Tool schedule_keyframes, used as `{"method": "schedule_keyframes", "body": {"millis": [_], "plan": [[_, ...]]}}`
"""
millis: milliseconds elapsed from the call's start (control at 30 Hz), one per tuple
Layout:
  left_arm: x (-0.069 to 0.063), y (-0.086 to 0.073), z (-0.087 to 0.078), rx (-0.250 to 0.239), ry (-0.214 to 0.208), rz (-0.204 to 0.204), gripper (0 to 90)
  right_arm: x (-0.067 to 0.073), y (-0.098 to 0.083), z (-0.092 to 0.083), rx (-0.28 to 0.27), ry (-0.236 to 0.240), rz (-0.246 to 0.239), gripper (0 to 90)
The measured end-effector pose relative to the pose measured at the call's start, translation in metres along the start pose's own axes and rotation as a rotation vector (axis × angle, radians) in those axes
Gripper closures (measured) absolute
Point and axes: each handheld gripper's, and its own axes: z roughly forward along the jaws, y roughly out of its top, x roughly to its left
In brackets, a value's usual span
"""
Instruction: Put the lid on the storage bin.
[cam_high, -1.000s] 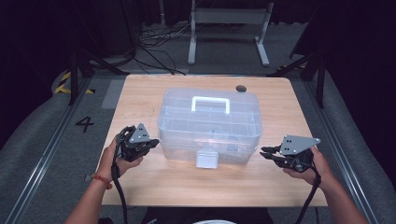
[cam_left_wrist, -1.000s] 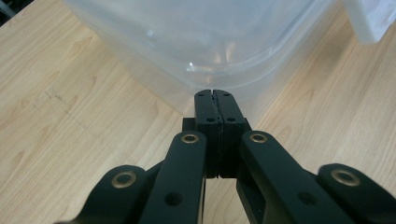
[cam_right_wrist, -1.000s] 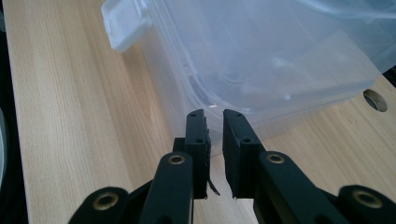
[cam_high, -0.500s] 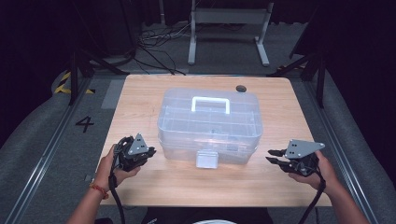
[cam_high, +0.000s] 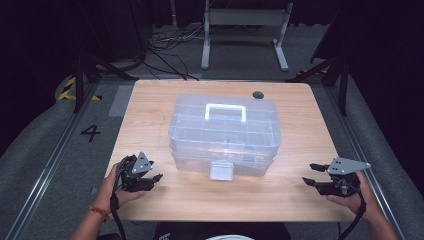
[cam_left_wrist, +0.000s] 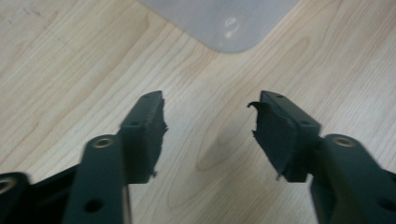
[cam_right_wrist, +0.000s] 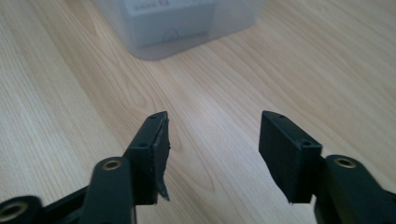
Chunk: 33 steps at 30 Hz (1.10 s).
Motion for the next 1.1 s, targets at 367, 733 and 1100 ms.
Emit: {"method": "schedule_keyframes", "body": {"millis": [367, 733, 1100], "plan": [[0.009, -0.031, 0.003, -0.019, -0.035, -0.083, 24.3, -0.018, -0.042, 0.011, 0.035, -0.077, 0.159, 22.2], [0.015, -0.053, 0.010, -0.069, -0.023, -0.226, 16.8, -0.029, -0.060, 0.017, 0.031, -0.106, 0.274, 18.0], [0.016, -0.053, 0.010, -0.070, -0.030, -0.225, 16.3, -0.029, -0.059, 0.018, 0.033, -0.113, 0.279, 17.4]]}}
